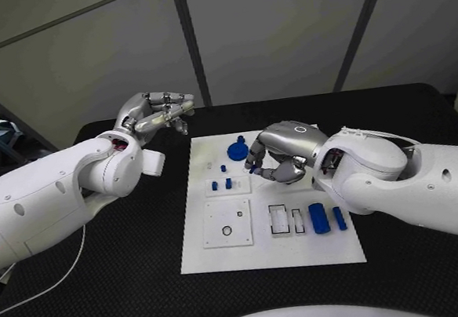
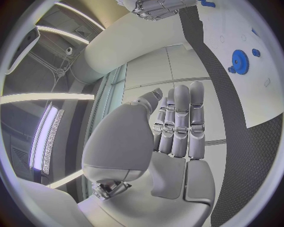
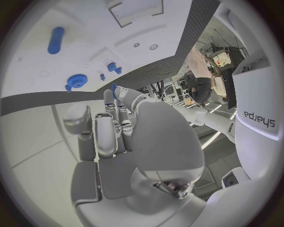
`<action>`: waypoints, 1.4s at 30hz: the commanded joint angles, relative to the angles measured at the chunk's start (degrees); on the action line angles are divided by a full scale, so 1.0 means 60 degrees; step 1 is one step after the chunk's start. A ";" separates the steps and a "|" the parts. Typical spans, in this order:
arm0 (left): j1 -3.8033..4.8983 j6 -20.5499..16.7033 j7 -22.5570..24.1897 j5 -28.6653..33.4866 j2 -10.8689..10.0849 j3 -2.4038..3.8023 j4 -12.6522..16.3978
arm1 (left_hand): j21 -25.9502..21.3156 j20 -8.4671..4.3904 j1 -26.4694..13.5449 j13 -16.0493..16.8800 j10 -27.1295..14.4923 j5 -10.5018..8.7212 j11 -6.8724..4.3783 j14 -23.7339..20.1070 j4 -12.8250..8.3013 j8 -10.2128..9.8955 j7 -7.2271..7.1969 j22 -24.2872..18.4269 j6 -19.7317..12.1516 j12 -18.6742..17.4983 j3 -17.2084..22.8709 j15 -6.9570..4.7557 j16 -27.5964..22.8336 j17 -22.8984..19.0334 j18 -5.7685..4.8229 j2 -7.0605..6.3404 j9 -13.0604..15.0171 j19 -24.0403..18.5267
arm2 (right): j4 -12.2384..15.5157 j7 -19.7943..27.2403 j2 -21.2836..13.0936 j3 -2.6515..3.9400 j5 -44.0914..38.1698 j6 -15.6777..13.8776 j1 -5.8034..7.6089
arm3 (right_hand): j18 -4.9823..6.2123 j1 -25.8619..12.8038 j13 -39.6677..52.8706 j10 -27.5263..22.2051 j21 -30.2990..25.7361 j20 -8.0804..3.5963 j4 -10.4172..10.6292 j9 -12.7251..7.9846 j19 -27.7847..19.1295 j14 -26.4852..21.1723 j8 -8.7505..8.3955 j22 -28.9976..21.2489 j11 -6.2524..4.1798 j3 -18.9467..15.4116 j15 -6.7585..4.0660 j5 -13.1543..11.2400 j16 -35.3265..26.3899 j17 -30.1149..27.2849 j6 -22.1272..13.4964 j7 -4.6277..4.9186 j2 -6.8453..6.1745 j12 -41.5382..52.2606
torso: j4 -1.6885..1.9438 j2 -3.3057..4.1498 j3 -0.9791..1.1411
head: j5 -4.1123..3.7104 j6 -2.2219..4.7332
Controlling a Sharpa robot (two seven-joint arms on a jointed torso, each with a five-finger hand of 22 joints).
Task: Assemble the parts on the task board
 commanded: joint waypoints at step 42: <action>0.0040 -0.0155 -0.0069 0.0041 0.0409 -0.0016 -0.0302 | -0.0140 0.0074 -0.0252 0.0072 -0.0253 0.0038 0.0051 0.0102 0.0197 0.0078 0.0082 -0.0081 -0.0107 0.0251 -0.0211 0.0032 -0.0085 -0.0088 -0.0124 0.0062 -0.0005 0.0100 | -0.1110 0.0446 0.1276 -0.0352 0.0072 0.1372 -0.0826 | -0.0090 -0.0123 -0.0010 0.0018 0.0104 0.0007 -0.0092 -0.0001 0.0097 0.0448 -0.0111 0.0102 0.0022 0.0012 -0.0044 0.0034 0.0104 0.0043 0.0014 0.0067 0.0021 -0.0128 | -0.0001 0.0014 0.0020 | 0.0691 -0.0442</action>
